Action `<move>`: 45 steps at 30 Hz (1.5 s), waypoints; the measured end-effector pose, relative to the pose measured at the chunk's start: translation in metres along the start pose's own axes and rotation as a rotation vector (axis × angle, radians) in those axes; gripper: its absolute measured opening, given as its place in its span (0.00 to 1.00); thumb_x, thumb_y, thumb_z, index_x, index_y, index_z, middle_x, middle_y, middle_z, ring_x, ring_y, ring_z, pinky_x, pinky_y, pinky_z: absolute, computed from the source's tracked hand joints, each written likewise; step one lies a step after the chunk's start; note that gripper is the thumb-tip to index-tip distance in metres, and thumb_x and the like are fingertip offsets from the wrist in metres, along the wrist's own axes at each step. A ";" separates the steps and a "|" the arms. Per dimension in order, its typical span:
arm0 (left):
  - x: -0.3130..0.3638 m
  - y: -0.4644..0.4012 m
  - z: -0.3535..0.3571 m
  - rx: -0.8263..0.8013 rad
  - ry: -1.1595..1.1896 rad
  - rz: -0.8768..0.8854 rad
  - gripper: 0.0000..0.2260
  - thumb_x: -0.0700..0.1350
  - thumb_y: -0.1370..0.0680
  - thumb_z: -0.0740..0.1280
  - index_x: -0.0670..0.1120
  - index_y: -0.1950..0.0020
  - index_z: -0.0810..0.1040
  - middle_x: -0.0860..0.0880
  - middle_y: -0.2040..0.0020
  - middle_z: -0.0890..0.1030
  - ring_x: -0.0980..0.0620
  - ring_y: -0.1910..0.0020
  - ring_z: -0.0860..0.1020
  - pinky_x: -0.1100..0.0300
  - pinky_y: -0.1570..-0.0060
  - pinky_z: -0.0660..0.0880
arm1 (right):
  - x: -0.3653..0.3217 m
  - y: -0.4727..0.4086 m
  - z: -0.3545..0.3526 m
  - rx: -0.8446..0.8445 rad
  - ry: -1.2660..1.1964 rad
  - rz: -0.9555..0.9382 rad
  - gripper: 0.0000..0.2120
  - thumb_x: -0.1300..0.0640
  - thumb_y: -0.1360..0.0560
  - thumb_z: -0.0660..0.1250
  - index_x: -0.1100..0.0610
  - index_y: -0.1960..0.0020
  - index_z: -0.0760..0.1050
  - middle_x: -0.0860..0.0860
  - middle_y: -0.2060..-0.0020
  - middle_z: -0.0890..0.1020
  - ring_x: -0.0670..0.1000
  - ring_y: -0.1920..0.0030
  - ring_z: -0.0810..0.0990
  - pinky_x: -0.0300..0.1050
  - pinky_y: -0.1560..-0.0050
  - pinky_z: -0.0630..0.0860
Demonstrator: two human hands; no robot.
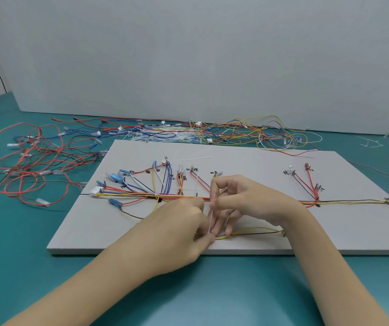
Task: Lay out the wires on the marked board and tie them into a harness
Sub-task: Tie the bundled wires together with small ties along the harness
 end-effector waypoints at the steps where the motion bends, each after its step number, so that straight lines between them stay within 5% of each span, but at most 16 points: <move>1: -0.003 0.000 0.002 -0.008 0.008 -0.015 0.14 0.56 0.23 0.65 0.49 0.62 0.80 0.56 0.62 0.69 0.58 0.62 0.67 0.59 0.59 0.69 | 0.000 0.000 0.000 -0.001 0.000 -0.001 0.04 0.66 0.24 0.61 0.61 0.57 0.68 0.64 0.60 0.84 0.63 0.60 0.85 0.44 0.66 0.80; 10: -0.020 -0.005 0.005 0.025 0.366 -0.125 0.08 0.49 0.30 0.76 0.48 0.66 0.82 0.55 0.68 0.78 0.57 0.65 0.77 0.68 0.66 0.71 | -0.001 0.000 -0.001 0.005 0.005 -0.013 0.05 0.64 0.25 0.62 0.58 0.58 0.69 0.63 0.60 0.84 0.63 0.60 0.85 0.46 0.65 0.81; 15: -0.018 0.000 0.005 0.063 0.288 -0.117 0.08 0.53 0.28 0.74 0.52 0.63 0.79 0.57 0.66 0.76 0.59 0.63 0.76 0.67 0.63 0.70 | 0.001 0.000 -0.002 0.006 0.005 -0.003 0.04 0.63 0.23 0.63 0.59 0.57 0.69 0.62 0.61 0.84 0.63 0.59 0.84 0.46 0.65 0.81; 20: -0.006 0.008 0.002 0.144 0.140 -0.061 0.14 0.60 0.24 0.61 0.52 0.62 0.76 0.57 0.64 0.72 0.58 0.62 0.72 0.60 0.62 0.70 | 0.002 0.003 0.000 -0.020 -0.005 0.030 0.05 0.61 0.21 0.63 0.60 0.54 0.69 0.61 0.61 0.84 0.58 0.61 0.83 0.47 0.62 0.82; 29: -0.022 0.004 0.004 0.179 0.424 -0.206 0.04 0.48 0.27 0.73 0.52 0.62 0.82 0.58 0.65 0.80 0.58 0.62 0.77 0.67 0.63 0.70 | 0.004 0.007 0.002 -0.035 -0.074 0.075 0.03 0.62 0.19 0.61 0.60 0.51 0.68 0.63 0.61 0.82 0.60 0.58 0.79 0.50 0.54 0.82; 37: -0.025 0.005 0.010 0.054 0.530 -0.235 0.06 0.48 0.33 0.78 0.54 0.63 0.82 0.57 0.63 0.81 0.58 0.64 0.78 0.67 0.65 0.72 | 0.003 0.009 0.006 -0.068 -0.122 0.079 0.03 0.62 0.19 0.60 0.60 0.51 0.69 0.61 0.61 0.81 0.60 0.57 0.80 0.51 0.50 0.81; 42: -0.029 0.002 0.008 -0.022 0.478 -0.236 0.14 0.42 0.28 0.75 0.60 0.66 0.79 0.57 0.63 0.80 0.61 0.63 0.76 0.71 0.63 0.70 | 0.002 0.008 0.009 -0.069 -0.107 0.073 0.03 0.62 0.19 0.60 0.60 0.51 0.69 0.61 0.61 0.80 0.59 0.58 0.80 0.50 0.51 0.80; 45: -0.028 0.005 0.009 -0.067 0.356 -0.230 0.10 0.45 0.24 0.70 0.59 0.61 0.77 0.58 0.61 0.77 0.63 0.59 0.73 0.70 0.60 0.68 | 0.002 0.008 0.007 -0.061 -0.097 0.069 0.04 0.62 0.19 0.60 0.60 0.52 0.69 0.61 0.61 0.80 0.59 0.58 0.80 0.49 0.52 0.81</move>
Point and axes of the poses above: each hand's wrist, its own y-axis away from the middle knuckle, its own z-axis out of the palm, x = y × z, the point moved 7 cm from there along -y, towards the middle knuckle
